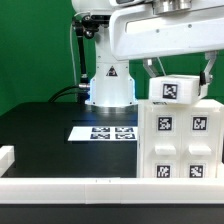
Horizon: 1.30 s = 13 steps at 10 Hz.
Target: Assemble cabinet
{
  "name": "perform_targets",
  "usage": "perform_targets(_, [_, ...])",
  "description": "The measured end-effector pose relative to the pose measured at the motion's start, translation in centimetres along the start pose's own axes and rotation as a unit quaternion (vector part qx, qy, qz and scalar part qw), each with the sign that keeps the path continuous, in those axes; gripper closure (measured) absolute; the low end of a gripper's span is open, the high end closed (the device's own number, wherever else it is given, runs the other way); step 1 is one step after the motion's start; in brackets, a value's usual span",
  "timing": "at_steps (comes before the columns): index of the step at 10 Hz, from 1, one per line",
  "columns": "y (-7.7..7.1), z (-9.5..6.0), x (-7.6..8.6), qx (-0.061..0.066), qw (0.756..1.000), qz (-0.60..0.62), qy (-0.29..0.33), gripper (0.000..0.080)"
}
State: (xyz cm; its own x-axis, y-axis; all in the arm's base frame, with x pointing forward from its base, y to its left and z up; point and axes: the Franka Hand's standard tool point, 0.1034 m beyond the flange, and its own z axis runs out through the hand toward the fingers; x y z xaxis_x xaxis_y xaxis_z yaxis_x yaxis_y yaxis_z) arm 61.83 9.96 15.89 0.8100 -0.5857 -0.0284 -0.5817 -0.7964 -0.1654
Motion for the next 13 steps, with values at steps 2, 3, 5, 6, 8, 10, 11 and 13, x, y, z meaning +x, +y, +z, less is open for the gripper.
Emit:
perform_targets(2, [0.17,0.01,0.0,0.038,0.992,0.121,0.023,0.0248])
perform_targets(3, [0.1,-0.03,0.02,0.039,0.989,0.14,0.022,0.0248])
perform_targets(5, [0.13,-0.01,0.05,0.04,0.981,0.191,0.02,0.0248])
perform_targets(6, [0.13,-0.01,0.24,0.054,0.964,0.259,0.019,0.0248])
perform_targets(8, [0.11,0.06,0.51,0.094,0.907,0.41,0.012,0.0248])
perform_targets(10, [-0.01,0.04,0.62,0.102,0.892,0.441,0.012,0.0248])
perform_targets(11, [0.0,0.1,0.59,0.101,0.894,0.437,0.012,0.0184])
perform_targets(13, [0.0,0.15,0.56,0.101,0.895,0.434,0.012,0.016])
